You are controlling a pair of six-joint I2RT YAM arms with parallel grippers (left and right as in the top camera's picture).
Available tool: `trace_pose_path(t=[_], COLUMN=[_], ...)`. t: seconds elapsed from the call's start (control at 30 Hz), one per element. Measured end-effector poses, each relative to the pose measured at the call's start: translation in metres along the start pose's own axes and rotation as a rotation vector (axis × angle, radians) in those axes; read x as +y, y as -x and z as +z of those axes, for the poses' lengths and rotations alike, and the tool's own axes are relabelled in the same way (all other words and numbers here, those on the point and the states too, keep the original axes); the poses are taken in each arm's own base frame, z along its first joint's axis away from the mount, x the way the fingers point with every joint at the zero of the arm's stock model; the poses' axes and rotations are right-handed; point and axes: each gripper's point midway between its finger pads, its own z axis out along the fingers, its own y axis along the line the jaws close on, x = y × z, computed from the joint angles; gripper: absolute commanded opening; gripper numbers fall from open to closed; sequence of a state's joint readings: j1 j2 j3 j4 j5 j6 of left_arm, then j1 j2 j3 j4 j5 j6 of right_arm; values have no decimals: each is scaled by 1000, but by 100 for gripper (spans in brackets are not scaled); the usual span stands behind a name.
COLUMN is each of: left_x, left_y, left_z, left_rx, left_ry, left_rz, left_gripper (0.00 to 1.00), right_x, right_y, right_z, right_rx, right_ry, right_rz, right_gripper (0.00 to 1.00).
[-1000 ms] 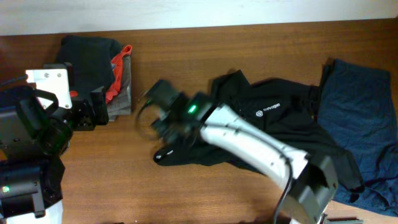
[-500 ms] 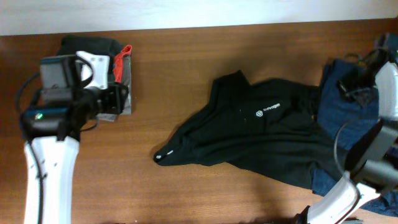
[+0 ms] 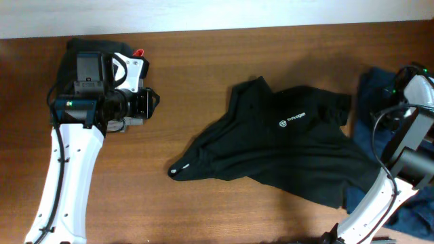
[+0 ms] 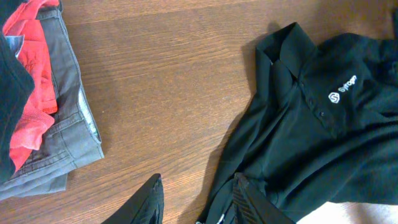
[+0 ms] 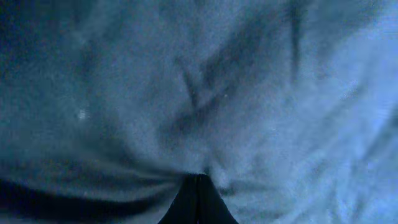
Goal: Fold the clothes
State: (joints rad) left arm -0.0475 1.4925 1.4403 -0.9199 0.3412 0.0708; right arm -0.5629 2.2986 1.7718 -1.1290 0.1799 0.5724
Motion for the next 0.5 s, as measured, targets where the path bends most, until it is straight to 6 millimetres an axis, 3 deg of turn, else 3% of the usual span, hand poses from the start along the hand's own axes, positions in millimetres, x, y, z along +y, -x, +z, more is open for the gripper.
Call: trace_pose_path(t=[0.07, 0.1, 0.13, 0.17, 0.23, 0.37, 0.5], left_x=[0, 0, 0, 0, 0, 0, 0], left_y=[0, 0, 0, 0, 0, 0, -1], left_z=[0, 0, 0, 0, 0, 0, 0], left_rx=[0, 0, 0, 0, 0, 0, 3], left_ry=[0, 0, 0, 0, 0, 0, 0], left_rz=[0, 0, 0, 0, 0, 0, -1], left_gripper=[38, 38, 39, 42, 44, 47, 47], right_x=[-33, -75, -97, -115, -133, -125, -90], right_y=[19, 39, 48, 56, 69, 79, 84], right_z=[6, 14, 19, 22, 25, 23, 5], right_rx=[-47, -82, -87, -81, -64, -41, -42], right_ry=[-106, -211, -252, -268, -233, -110, 35], right_rz=[46, 114, 152, 181, 197, 154, 78], right_gripper=[4, 4, 4, 4, 4, 4, 4])
